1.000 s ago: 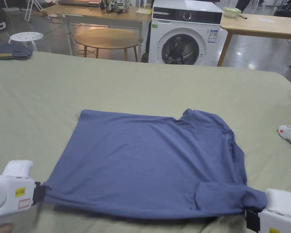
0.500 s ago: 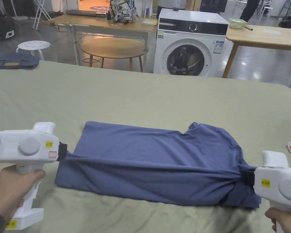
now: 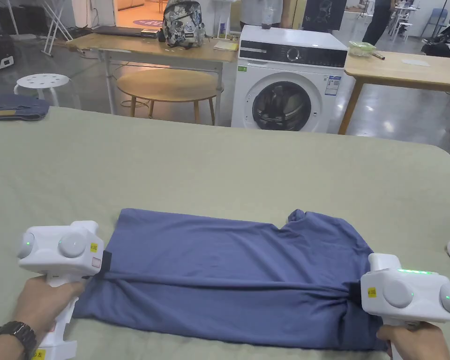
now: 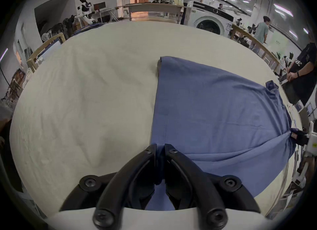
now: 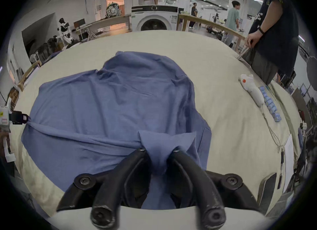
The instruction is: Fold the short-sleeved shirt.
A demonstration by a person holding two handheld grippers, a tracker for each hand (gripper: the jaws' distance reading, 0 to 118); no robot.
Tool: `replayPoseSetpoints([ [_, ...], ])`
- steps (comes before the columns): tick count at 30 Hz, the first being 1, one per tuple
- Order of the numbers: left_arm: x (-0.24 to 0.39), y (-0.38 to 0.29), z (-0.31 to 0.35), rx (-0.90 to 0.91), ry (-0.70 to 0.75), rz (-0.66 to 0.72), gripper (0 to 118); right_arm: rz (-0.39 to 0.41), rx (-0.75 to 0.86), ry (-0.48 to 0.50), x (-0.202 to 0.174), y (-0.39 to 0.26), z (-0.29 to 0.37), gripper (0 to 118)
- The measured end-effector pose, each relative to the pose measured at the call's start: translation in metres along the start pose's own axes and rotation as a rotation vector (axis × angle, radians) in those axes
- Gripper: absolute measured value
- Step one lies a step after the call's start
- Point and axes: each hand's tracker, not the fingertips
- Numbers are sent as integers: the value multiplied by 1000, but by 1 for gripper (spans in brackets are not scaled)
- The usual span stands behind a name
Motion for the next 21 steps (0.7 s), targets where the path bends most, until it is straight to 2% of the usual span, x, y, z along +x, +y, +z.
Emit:
replayPoseSetpoints([
  [1,1,-1,1,9,1,0,15,2,2,-6,-1,-2,-2,36],
  [4,1,-2,11,32,18,-13,25,1,45,-24,-3,-2,5,48],
  [6,2,-5,23,80,14,3,49,-18,129,-10,-10,-2,22,68],
  [9,7,-8,47,171,-43,27,51,-23,257,1,-23,-6,44,68],
  [13,22,-27,80,346,-59,-25,51,-42,422,23,-50,-16,83,68],
  [14,26,-33,88,389,-50,-34,50,-48,459,34,-55,-20,91,64],
  [16,31,-45,99,466,-35,-55,43,-47,531,19,-67,-28,107,30],
  [17,34,-51,106,502,-30,-56,34,-43,567,2,-68,-32,98,16],
  [18,37,-58,113,525,-31,-62,19,-44,595,6,-72,-35,104,13],
  [19,31,-59,108,554,-22,-64,9,-44,620,6,-76,-39,110,9],
  [20,34,-65,113,587,-1,-70,3,-44,634,18,-79,-43,116,0],
  [21,36,-70,119,621,13,-81,0,-49,648,18,-83,-46,124,0],
])
